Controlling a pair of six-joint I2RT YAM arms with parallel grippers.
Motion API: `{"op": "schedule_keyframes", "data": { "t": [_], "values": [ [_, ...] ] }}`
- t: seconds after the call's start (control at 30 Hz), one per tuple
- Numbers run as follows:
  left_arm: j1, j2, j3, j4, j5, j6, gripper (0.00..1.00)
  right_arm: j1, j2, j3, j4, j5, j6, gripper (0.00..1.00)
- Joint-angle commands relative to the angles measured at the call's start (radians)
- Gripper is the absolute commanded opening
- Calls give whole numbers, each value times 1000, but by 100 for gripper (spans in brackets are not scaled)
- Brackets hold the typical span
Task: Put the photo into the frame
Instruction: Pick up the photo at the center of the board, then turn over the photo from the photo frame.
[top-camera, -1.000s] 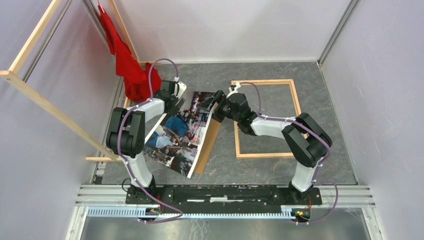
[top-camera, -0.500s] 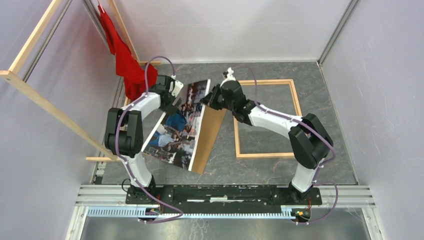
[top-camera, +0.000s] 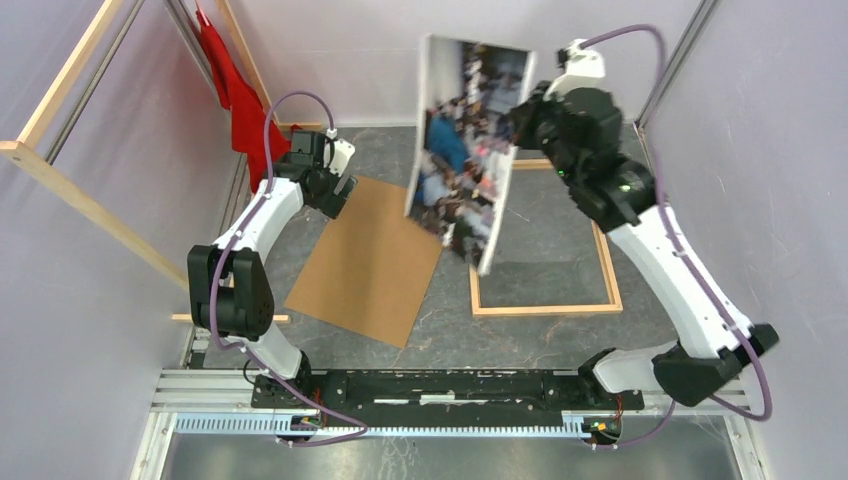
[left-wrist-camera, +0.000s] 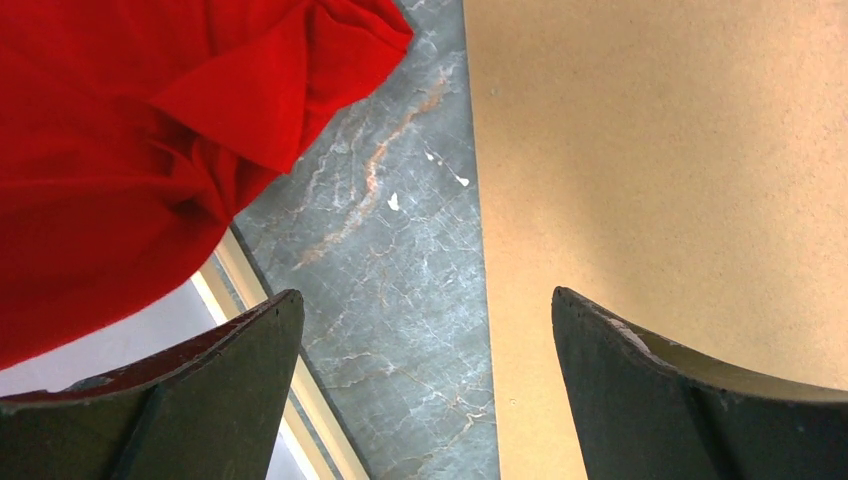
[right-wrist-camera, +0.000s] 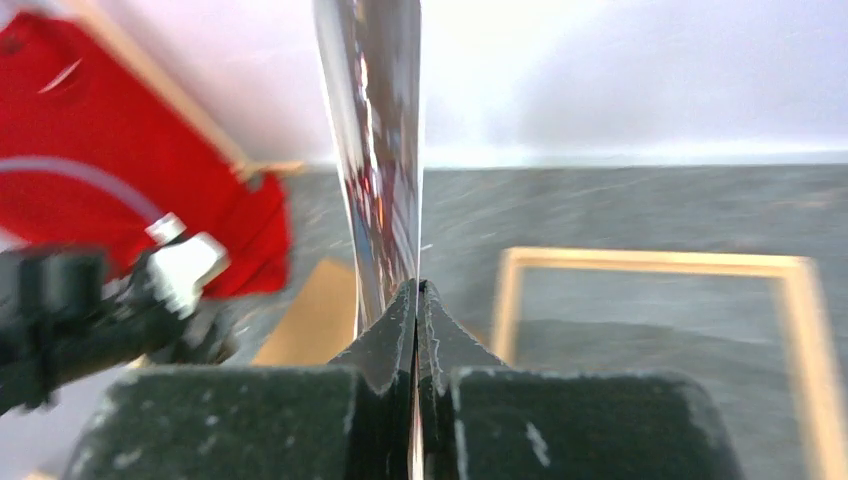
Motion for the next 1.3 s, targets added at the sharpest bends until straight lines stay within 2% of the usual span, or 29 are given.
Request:
{"op": "schedule_keyframes", "data": {
  "t": [0.0,0.13,0.27,0.37,0.67,0.83,1.07,1.17,1.27],
  "values": [
    [-1,-45,-18,-38,29,-45,100,-24,-45,160,-333,316,-210,0],
    [0,-52,-31,-39,45,-56,100,-24,-95,224,-415,573,-304,0],
    [0,-62,-54,-23,50,-53,100,-24,-135,168,-397,641,-377,0],
    [-1,-64,-66,-15,53,-52,100,-24,-111,136,-420,622,-388,0],
    [0,-58,-87,5,60,-51,100,2,112,102,-558,549,-315,0],
    [0,-61,-98,18,55,-50,100,2,162,31,-499,482,-205,0],
    [0,-67,-109,32,54,-48,100,-5,286,59,-499,380,-38,0],
    [0,-73,-116,39,56,-46,100,-31,326,64,-488,340,24,0],
    [0,-79,-129,48,53,-41,100,-75,326,18,-464,318,156,0]
  ]
}}
